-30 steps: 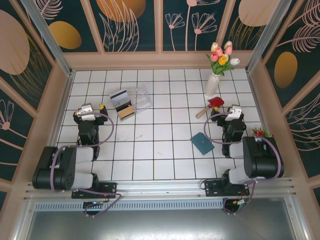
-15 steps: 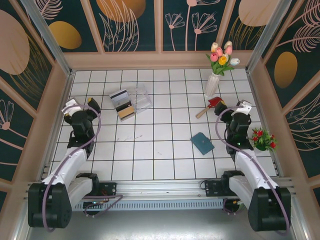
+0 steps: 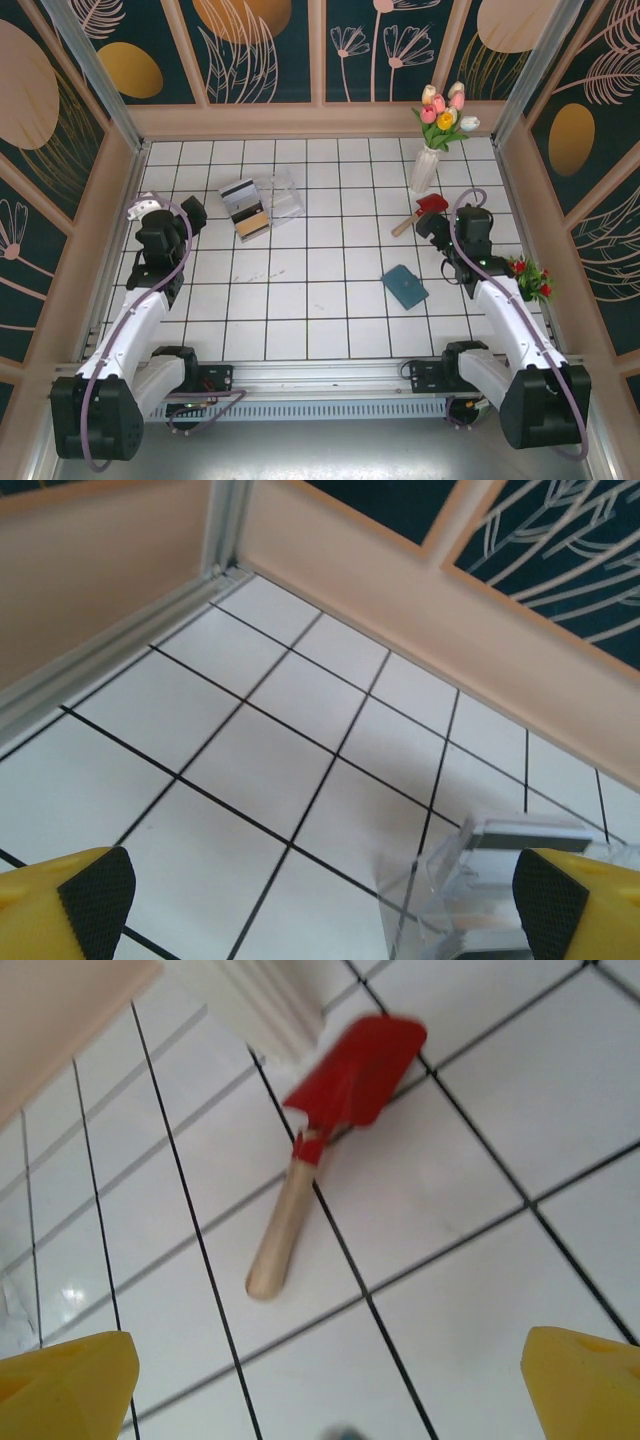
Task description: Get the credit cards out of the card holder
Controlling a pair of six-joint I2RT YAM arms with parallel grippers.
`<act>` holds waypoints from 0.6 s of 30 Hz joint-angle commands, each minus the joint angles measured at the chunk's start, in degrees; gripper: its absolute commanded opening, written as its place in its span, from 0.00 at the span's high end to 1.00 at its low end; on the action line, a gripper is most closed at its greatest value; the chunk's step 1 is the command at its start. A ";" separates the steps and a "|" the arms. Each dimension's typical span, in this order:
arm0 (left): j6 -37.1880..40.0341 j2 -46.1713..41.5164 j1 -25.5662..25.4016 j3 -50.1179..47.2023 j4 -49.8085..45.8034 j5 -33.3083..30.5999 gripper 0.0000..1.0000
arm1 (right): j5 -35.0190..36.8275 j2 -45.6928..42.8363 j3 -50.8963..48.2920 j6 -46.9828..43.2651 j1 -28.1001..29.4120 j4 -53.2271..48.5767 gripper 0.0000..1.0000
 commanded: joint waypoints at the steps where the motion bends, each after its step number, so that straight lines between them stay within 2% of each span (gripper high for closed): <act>1: 1.99 0.78 0.28 1.58 -0.66 7.26 0.01 | -1.64 1.92 2.58 2.11 2.85 -9.97 0.01; 7: 0.46 3.79 0.39 2.88 -1.21 6.37 0.01 | -0.49 8.23 2.70 8.10 10.71 -13.65 0.03; 12: -0.56 6.48 0.43 4.04 -1.75 4.80 0.01 | 3.86 12.48 3.52 9.53 14.08 -17.94 0.03; 18: 1.15 6.55 0.38 3.91 -0.33 10.55 0.02 | 3.25 14.30 1.80 9.93 15.61 -18.92 0.03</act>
